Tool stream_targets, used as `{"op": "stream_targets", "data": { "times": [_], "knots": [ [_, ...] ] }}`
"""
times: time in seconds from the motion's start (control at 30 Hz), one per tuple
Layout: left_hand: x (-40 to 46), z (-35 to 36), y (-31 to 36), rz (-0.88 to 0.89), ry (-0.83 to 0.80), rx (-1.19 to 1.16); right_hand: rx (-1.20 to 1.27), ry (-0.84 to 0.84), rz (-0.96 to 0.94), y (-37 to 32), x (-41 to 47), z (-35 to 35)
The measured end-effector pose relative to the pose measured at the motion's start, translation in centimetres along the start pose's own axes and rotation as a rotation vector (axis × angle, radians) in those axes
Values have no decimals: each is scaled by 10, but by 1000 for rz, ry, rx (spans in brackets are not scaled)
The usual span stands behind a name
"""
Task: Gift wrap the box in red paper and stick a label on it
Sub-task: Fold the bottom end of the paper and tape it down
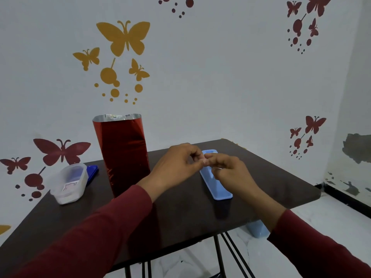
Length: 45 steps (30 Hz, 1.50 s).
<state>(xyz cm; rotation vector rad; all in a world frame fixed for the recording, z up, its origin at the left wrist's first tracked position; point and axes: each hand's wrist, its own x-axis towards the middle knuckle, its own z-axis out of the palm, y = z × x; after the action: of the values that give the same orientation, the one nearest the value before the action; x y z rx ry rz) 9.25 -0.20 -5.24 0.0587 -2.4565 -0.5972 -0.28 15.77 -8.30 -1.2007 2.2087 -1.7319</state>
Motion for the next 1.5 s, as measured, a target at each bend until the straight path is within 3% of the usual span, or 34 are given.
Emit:
{"op": "stream_targets", "data": {
  "times": [0.07, 0.17, 0.3, 0.47, 0.67, 0.97, 1.27, 1.4, 1.5],
  "knots": [
    [-1, -6, 3, -3, 12, 35, 84, -5, 90, -4, 4, 0],
    [-4, -17, 11, 16, 25, 118, 443, -69, 346, -16, 7, -1],
    [-7, -30, 16, 7, 46, 260, 592, -115, 399, -25, 10, 4],
    [-8, -57, 13, -25, 97, 293, 487, 14, 242, -39, 14, 7],
    [-13, -82, 4, -39, 69, 242, 220, -58, -48, -60, 23, 18],
    [-18, -118, -3, -175, 59, 257, 161, -81, -19, -74, 36, 45],
    [-42, -183, -38, -286, 506, 181, 569, -192, 215, -92, 54, 62],
    [-58, -174, -77, -501, 772, -157, 681, -216, 298, -103, 63, 72],
    [-61, -168, -97, -639, 803, -417, 718, -232, 339, -112, 68, 79]
  ]
}}
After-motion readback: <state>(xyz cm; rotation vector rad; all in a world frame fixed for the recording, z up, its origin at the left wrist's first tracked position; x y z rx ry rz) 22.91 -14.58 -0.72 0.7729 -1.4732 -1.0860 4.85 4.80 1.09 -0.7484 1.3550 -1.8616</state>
